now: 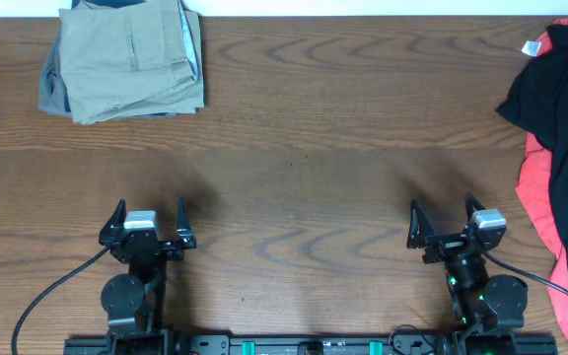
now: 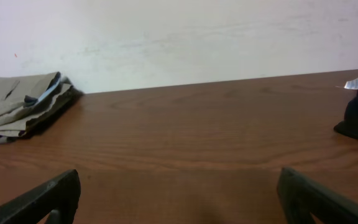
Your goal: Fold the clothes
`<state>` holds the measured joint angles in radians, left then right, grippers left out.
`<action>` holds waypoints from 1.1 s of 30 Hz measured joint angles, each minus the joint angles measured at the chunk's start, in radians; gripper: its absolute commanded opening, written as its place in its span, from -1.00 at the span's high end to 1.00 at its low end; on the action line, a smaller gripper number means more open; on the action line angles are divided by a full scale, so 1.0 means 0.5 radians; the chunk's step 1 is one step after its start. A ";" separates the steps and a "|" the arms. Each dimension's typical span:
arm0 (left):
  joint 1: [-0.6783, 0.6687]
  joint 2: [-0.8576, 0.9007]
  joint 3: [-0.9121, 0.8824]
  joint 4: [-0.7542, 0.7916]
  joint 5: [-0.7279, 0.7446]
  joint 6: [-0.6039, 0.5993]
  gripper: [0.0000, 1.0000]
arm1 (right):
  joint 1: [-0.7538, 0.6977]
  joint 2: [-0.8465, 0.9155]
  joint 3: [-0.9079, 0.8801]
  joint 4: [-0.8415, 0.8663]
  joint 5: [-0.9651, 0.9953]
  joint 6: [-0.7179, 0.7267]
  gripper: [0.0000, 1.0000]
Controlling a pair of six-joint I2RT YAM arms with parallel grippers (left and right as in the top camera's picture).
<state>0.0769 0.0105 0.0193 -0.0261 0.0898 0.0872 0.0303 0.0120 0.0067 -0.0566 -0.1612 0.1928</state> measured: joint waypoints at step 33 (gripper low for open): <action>0.000 0.000 0.000 0.000 0.000 0.000 -0.96 | 0.000 -0.001 0.000 0.034 -0.582 0.703 -0.99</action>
<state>0.0769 0.0105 0.0193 -0.0261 0.0898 0.0872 0.0303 0.0116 0.0067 -0.0395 -0.4522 0.5442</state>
